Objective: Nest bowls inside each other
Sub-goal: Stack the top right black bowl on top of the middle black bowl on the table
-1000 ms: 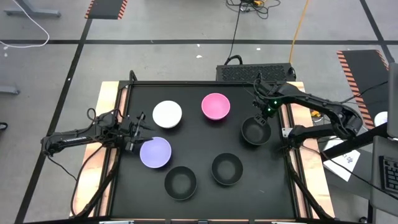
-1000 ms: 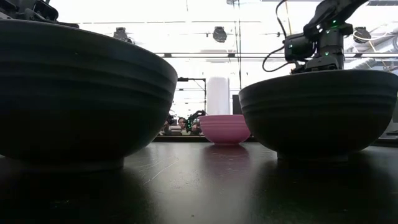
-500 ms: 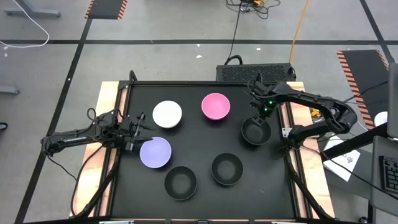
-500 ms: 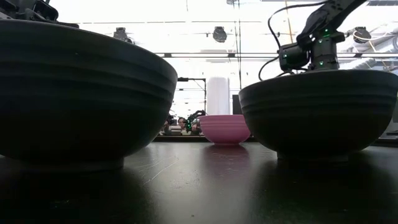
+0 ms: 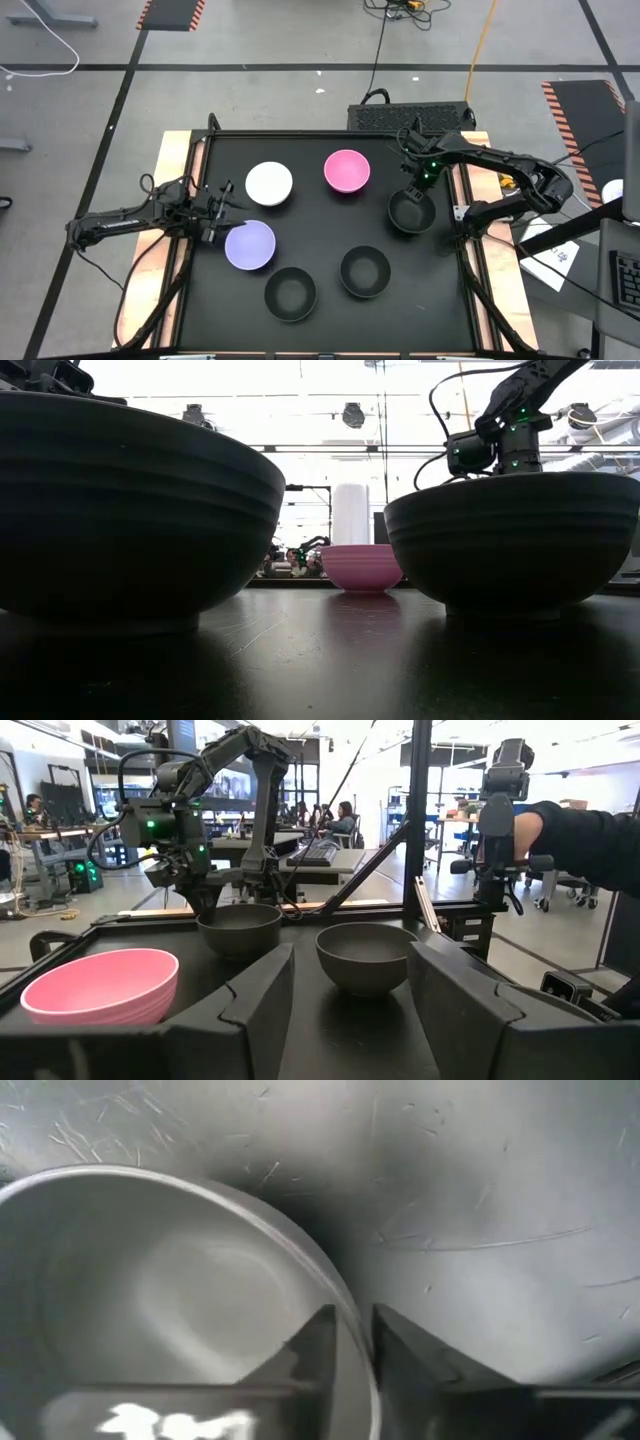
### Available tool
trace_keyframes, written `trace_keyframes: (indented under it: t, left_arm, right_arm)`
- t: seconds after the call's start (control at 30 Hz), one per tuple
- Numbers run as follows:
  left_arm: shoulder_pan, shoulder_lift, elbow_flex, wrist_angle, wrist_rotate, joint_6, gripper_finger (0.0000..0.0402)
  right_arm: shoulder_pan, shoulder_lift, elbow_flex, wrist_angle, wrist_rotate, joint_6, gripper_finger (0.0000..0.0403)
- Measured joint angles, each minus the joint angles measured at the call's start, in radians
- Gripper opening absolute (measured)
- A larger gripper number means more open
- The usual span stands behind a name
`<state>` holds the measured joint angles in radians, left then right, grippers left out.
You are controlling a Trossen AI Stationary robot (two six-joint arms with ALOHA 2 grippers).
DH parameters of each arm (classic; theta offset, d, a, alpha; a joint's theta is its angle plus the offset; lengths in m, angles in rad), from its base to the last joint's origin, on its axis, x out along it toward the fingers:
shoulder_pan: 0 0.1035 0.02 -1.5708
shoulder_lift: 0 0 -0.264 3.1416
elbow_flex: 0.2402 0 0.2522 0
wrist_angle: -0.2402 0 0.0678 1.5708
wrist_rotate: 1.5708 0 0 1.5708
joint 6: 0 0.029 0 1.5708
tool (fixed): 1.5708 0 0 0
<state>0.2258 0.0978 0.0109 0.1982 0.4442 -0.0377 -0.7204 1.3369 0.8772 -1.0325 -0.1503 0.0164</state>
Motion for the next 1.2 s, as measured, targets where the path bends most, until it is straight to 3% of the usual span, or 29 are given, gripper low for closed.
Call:
trace_keyframes:
  t: [0.13, 0.7, 1.2]
  left_arm:
    - [0.000, 0.000, 0.000, 0.000, 0.000, 0.000, 0.0200]
    - [0.000, 0.000, 0.000, -0.015, 0.000, -0.002, 0.0200]
    - [0.000, 0.000, 0.000, -0.015, 0.000, -0.002, 0.0200]
  right_arm:
    - [0.000, 0.000, 0.000, 0.024, -0.003, -0.012, 0.0007]
    - [0.000, 0.000, 0.000, 0.082, -0.012, -0.020, 0.0002]
    - [0.042, -0.018, 0.052, 0.165, -0.088, -0.030, 0.0001]
